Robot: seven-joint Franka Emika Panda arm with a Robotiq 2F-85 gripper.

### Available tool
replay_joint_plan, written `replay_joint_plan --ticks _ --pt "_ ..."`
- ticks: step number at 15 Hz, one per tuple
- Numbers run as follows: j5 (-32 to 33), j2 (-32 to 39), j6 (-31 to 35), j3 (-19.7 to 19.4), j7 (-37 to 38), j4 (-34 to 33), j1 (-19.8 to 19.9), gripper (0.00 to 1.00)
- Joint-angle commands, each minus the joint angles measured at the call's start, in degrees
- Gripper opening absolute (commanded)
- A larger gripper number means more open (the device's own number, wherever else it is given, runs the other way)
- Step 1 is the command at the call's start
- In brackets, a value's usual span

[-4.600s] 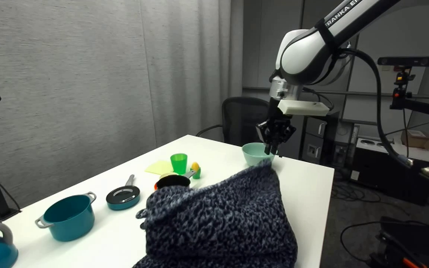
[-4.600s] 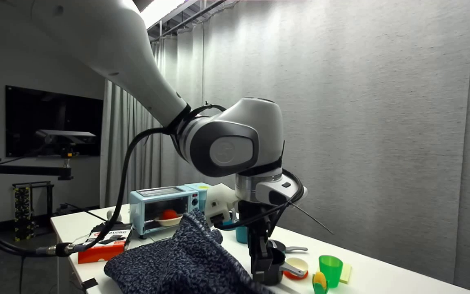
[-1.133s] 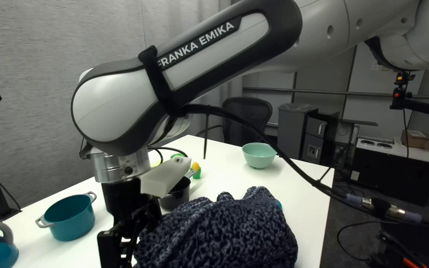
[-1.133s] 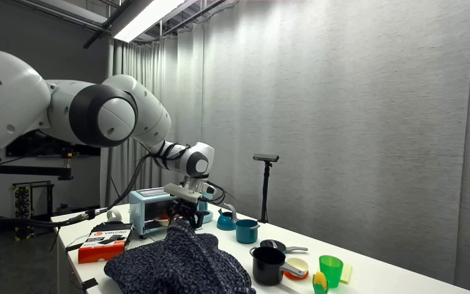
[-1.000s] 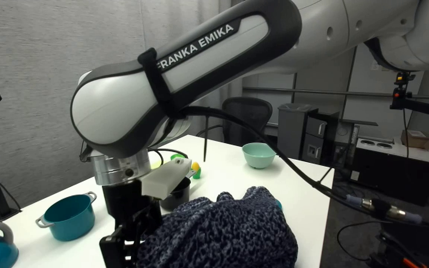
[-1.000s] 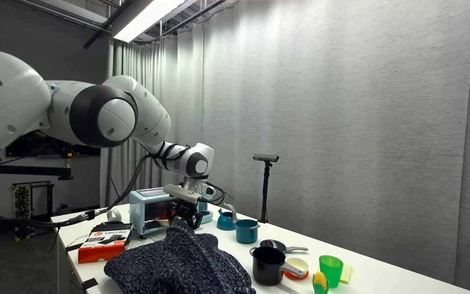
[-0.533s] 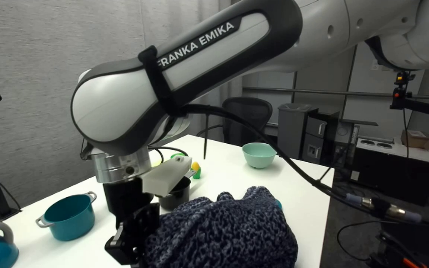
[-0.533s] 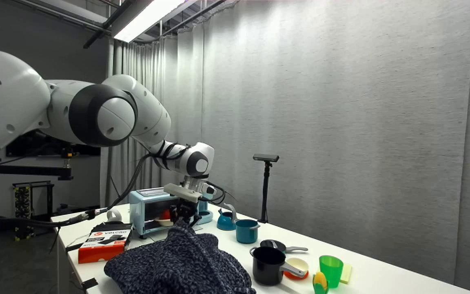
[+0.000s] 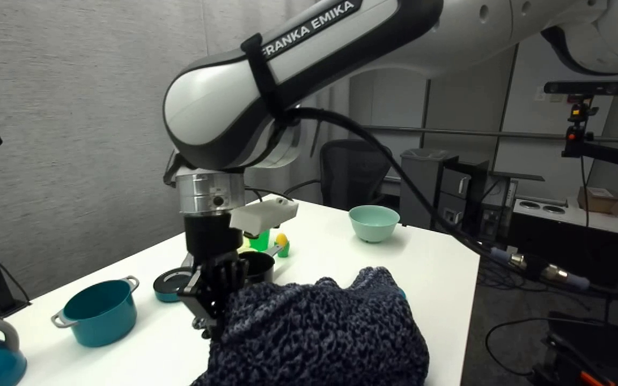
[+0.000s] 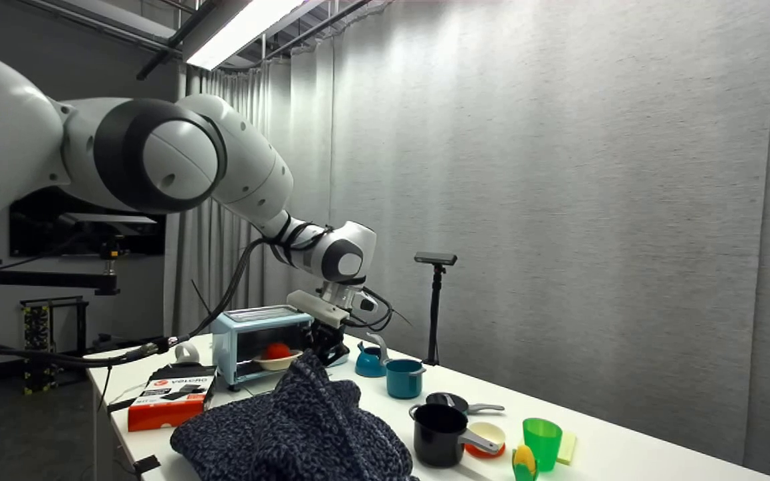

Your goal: Unfold the blanket

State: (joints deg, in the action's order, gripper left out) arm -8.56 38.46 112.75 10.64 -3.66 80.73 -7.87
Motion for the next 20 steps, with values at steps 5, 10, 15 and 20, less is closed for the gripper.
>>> replay_joint_plan --ticks 5,10,15,20 --pt "-12.06 -18.33 15.63 -2.04 2.12 24.79 7.29 0.03" --pt "-17.75 -28.18 26.33 -5.79 5.21 40.37 9.8 0.03" --pt "-21.9 -37.09 35.53 -10.06 9.03 54.73 11.49 0.03" --pt "-18.34 -42.54 38.99 -15.21 16.48 61.08 13.54 0.03"
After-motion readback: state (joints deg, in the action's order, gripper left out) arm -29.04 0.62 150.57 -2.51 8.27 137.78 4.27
